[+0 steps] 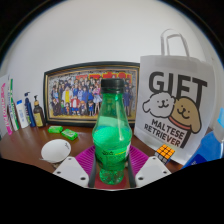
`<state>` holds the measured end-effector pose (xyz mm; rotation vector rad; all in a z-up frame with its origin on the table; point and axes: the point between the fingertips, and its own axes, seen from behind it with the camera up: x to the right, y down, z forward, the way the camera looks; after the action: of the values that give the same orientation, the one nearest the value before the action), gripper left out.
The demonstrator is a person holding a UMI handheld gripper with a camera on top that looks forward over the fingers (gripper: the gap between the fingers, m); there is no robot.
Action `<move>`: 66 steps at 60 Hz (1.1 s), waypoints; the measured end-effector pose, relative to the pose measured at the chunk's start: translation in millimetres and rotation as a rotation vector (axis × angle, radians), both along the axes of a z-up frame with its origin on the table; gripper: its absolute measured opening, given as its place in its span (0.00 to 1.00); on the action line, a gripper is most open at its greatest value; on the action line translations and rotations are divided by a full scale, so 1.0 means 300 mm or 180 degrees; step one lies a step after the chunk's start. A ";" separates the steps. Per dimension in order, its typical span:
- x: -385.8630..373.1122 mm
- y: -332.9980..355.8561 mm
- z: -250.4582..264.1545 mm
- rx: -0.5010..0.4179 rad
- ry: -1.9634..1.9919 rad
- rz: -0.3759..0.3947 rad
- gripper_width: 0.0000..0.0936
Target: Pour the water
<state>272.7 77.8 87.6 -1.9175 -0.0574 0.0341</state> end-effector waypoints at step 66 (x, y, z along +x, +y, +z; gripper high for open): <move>-0.319 -0.829 0.456 -0.0767 -0.0441 -0.0402 0.91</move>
<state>176.9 -170.9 224.4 -2.1588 -0.0258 -0.1845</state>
